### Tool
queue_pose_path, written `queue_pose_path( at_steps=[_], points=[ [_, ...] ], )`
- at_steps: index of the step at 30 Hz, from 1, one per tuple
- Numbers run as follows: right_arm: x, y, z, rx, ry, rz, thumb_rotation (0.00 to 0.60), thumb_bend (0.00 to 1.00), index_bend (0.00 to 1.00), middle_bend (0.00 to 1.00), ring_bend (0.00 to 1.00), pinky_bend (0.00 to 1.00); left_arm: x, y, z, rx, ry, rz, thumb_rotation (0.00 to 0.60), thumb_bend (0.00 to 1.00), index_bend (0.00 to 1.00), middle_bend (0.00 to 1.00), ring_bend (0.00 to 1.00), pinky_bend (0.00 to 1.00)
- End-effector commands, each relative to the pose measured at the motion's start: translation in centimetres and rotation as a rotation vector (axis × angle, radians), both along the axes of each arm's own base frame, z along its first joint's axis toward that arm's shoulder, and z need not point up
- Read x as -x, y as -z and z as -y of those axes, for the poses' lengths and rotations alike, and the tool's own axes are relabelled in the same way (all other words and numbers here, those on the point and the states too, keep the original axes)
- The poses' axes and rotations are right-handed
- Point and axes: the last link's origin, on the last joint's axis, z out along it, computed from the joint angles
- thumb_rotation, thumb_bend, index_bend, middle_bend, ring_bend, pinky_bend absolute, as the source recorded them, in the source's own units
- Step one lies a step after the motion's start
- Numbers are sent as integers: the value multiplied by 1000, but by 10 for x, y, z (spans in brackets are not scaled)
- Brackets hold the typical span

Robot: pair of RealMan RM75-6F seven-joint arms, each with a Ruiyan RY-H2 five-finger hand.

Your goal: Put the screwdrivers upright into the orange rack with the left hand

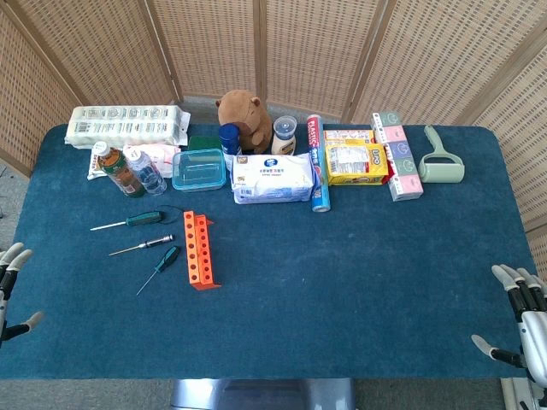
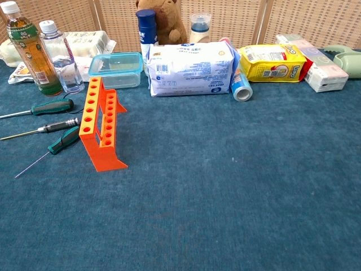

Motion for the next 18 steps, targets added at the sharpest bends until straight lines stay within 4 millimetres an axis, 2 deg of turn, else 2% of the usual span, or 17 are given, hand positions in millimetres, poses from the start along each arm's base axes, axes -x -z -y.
queue_pose_path(
  at_steps=[1, 9, 11, 13, 15, 18],
  points=[
    [0, 0, 0, -2, 1, -1, 600, 0, 74, 96, 72, 10, 0, 0, 0, 0, -2, 0, 600, 142, 0, 16, 0, 87],
    [-1, -1, -2, 6, -5, 8, 600, 0, 74, 97, 73, 10, 3, 0, -2, -3, -13, -5, 600, 143, 0, 17, 0, 87],
    [0, -3, -1, 13, 2, 12, 600, 0, 74, 97, 73, 10, 2, 1, -6, -4, -8, 0, 600, 150, 0, 66, 26, 95],
    [1, -4, 1, 15, 7, 16, 600, 0, 74, 97, 73, 10, 0, 2, -13, -14, -7, -1, 600, 158, 0, 240, 167, 225],
    [4, -3, 3, 4, 21, 15, 600, 0, 74, 98, 73, 10, -8, 8, -35, -22, 28, 16, 600, 162, 0, 494, 426, 535],
    [4, -3, 3, -5, 22, 16, 600, 0, 74, 99, 73, 10, -13, 17, -56, -19, 43, 22, 600, 161, 18, 691, 641, 800]
  ],
)
